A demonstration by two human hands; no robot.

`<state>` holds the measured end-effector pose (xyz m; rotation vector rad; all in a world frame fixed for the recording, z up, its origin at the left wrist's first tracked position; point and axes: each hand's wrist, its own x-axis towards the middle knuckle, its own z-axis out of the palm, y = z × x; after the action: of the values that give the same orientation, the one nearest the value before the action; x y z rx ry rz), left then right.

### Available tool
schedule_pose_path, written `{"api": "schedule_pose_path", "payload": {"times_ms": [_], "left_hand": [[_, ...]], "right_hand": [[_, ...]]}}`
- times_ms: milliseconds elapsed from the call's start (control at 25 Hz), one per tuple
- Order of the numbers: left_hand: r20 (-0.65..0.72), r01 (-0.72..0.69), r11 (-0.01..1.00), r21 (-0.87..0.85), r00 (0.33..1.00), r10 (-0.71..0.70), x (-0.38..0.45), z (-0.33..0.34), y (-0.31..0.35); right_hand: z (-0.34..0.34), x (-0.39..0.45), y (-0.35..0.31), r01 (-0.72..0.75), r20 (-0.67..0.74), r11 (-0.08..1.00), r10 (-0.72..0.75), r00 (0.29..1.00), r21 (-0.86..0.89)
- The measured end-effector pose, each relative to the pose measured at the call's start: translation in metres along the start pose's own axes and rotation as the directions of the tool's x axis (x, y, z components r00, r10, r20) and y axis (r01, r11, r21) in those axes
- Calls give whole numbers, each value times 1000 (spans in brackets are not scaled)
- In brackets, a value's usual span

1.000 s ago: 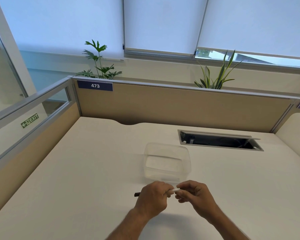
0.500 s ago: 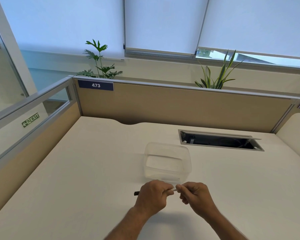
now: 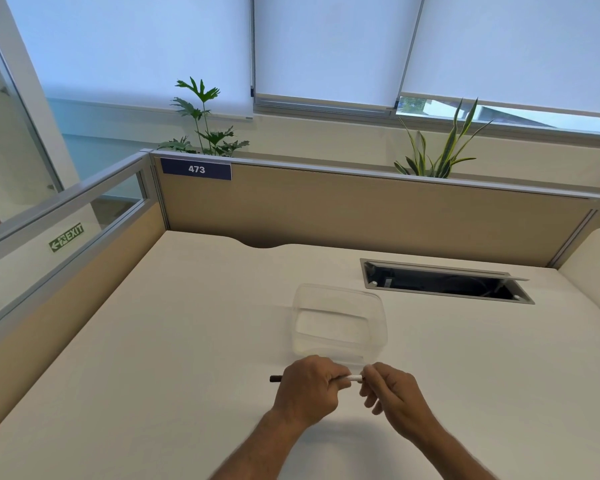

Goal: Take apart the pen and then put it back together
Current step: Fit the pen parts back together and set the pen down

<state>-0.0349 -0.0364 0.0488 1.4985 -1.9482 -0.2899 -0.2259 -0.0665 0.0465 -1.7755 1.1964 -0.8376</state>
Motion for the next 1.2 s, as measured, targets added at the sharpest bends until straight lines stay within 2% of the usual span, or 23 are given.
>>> {"api": "schedule_pose_path", "payload": {"times_ms": [120, 320, 480, 600, 800, 1000, 1200], "left_hand": [[50, 13, 999, 48, 999, -15, 3, 0, 1], [156, 51, 998, -27, 987, -46, 5, -3, 3], [261, 90, 991, -100, 963, -61, 4, -8, 0], [286, 89, 986, -138, 957, -46, 3, -9, 1], [201, 66, 988, -141, 979, -37, 2, -3, -3], [64, 10, 982, -187, 998, 1, 5, -2, -2], [-38, -43, 995, -93, 998, 39, 8, -5, -2]], "right_hand": [[-4, -5, 6, 61, 30, 992, -58, 998, -115], [-6, -5, 8, 176, 48, 935, -170, 984, -307], [-4, -7, 5, 257, 45, 909, -256, 966, -329], [0, -8, 3, 283, 26, 904, -291, 957, -320], [9, -4, -7, 257, -70, 937, -280, 957, -237], [15, 0, -7, 131, -145, 981, -152, 978, -144], [22, 2, -4, 22, -174, 999, -29, 984, -42]]}}
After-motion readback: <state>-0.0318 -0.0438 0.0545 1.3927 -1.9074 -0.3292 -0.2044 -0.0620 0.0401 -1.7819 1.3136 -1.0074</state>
